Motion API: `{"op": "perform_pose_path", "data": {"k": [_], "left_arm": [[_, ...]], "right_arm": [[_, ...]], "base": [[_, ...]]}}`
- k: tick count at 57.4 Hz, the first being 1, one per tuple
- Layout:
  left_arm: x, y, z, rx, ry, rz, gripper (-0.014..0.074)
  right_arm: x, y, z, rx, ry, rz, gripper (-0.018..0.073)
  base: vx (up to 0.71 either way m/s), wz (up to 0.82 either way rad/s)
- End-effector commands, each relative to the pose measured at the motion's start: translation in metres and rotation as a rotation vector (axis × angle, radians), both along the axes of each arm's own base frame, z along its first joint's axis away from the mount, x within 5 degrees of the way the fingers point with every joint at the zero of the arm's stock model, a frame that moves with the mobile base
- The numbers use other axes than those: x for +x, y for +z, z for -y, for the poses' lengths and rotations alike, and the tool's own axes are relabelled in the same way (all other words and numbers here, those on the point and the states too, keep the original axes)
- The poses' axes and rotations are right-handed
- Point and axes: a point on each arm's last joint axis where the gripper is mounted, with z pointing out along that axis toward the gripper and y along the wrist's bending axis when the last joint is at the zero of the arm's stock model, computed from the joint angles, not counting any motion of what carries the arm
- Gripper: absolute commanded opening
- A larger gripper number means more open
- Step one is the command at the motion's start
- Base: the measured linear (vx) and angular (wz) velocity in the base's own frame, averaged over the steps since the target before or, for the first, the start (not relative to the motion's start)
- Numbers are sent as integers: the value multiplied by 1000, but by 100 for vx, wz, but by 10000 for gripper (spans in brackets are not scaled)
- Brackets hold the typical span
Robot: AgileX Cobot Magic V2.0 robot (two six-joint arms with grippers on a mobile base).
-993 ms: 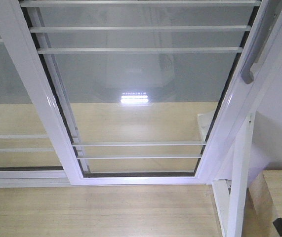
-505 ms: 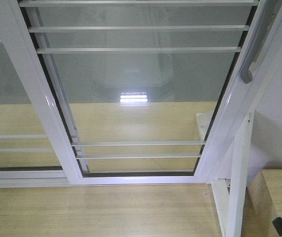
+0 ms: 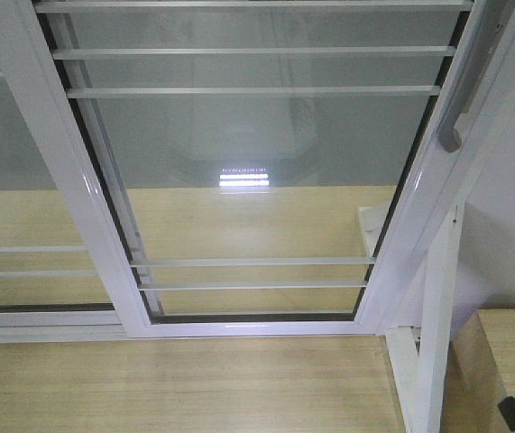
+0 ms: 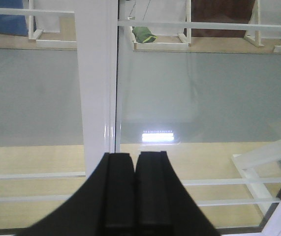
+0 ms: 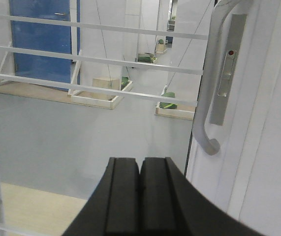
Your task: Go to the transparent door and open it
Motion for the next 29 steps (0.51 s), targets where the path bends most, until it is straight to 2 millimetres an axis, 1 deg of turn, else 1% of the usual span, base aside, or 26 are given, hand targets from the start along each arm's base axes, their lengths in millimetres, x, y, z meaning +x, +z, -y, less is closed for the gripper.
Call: {"op": "perform_pose_path", "data": {"k": [1, 4, 15, 23, 29], "left_arm": [[2, -3, 1, -12, -4, 54, 0], [2, -1, 1, -15, -4, 75, 0], [3, 14, 1, -31, -6, 240, 0], [3, 17, 1, -34, -6, 265, 0], [3, 20, 1, -34, -7, 302, 0]], "right_arm": [[1, 5, 0, 10, -10, 81, 2], [1, 6, 1, 13, -11, 97, 2], [1, 8, 1, 18, -12, 117, 2], [1, 9, 1, 18, -12, 121, 2], [0, 14, 1, 28, -16, 184, 2]], "base": [[0, 0], [0, 0], [0, 0], [0, 0], [0, 0]]}}
